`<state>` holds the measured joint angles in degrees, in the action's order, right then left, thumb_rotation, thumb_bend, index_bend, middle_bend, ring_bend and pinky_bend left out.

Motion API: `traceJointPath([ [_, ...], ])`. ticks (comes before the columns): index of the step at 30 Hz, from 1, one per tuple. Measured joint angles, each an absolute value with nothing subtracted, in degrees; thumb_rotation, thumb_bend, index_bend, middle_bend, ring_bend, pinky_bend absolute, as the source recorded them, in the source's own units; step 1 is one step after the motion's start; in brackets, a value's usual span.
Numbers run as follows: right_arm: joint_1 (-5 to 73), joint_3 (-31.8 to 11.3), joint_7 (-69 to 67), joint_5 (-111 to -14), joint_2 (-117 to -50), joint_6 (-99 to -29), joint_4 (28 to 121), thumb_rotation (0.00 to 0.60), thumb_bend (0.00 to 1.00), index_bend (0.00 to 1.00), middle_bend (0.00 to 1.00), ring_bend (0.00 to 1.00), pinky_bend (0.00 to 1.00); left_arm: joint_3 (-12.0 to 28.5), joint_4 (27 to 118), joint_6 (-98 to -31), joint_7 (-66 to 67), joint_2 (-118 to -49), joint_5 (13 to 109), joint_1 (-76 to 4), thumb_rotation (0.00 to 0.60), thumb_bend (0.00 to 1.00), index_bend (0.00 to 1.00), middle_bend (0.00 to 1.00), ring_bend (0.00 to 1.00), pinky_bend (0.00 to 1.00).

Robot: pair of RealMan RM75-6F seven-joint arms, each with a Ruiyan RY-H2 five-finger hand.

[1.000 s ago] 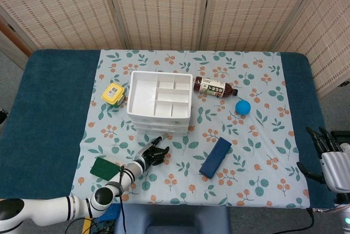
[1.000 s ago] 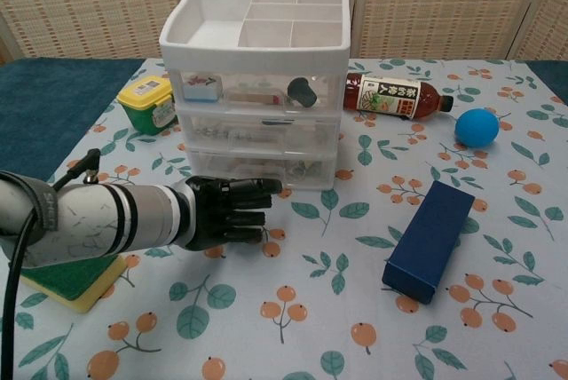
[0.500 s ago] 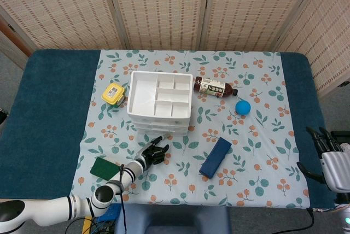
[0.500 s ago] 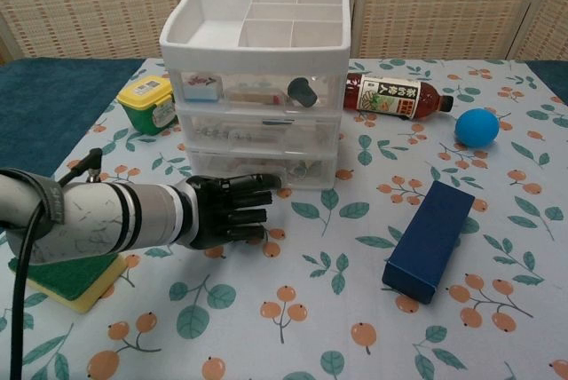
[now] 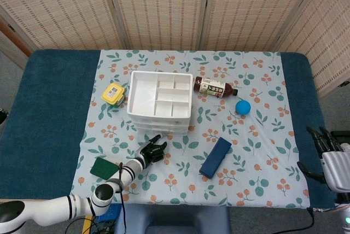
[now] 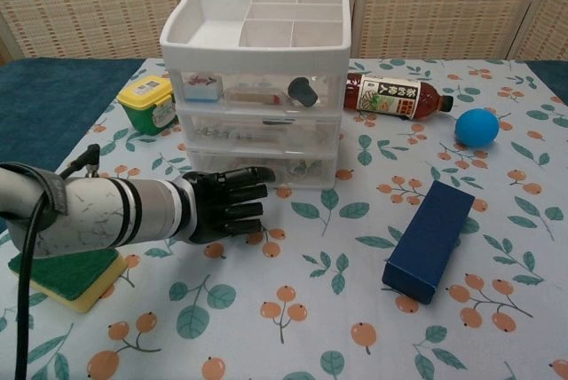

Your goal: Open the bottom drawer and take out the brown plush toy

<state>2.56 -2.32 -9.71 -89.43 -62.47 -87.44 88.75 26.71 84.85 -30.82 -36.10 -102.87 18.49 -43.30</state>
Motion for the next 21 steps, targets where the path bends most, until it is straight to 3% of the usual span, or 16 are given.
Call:
traceJointPath([
  [21,2.3,-2.4,-10.1,-89.2,-62.5,-87.6,88.5,0.600,0.26,0.01,0.13,0.07,0.15,28.1,82.5,-29.4,-35.6,-103.7,13.4,-45.1,0.600,0.50,0.20,1.00,1.00,1.00],
])
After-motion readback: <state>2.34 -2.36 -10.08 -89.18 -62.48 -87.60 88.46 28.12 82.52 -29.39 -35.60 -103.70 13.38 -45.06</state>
